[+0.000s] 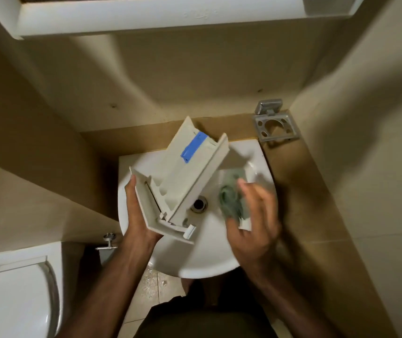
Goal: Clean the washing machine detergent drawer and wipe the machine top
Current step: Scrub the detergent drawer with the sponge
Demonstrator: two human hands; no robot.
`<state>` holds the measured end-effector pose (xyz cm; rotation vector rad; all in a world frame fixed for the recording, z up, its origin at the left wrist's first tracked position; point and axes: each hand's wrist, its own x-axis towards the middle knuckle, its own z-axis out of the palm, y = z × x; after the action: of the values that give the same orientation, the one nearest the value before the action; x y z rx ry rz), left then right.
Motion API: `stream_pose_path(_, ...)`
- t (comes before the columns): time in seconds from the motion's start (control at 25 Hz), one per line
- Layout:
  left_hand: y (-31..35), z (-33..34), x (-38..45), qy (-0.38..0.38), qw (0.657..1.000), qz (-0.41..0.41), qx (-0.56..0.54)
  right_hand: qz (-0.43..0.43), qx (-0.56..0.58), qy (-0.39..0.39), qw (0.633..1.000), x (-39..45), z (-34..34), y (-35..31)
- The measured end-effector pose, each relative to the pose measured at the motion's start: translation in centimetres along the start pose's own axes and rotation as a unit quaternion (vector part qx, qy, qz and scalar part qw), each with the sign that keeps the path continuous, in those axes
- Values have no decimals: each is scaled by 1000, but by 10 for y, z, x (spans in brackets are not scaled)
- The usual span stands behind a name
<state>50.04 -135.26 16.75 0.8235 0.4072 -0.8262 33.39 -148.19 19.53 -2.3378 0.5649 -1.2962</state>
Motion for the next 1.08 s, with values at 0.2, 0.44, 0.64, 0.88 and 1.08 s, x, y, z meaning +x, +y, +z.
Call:
stream_pose_path(0.2, -8, 7, -17, -12, 995, -89, -43, -135, 33, -253, 957, -2, 29, -23)
stream_pose_path(0.44, -4, 10, -21, 60, 987, -134, -58, -214, 12, -278, 936, 22, 34, -19)
stream_pose_path(0.64, -1, 19, -21, 119, 969, -178, -120, -55, 77, -182, 979, 68, 58, -17)
stream_pose_path(0.88, -11, 6, -21, 82, 982, -146, -83, 22, 109, -151, 982, 51, 48, -31)
stream_pose_path(1.08, -8, 9, -23, -52, 995, -76, -31, -65, 91, -229, 967, 24, 25, -30)
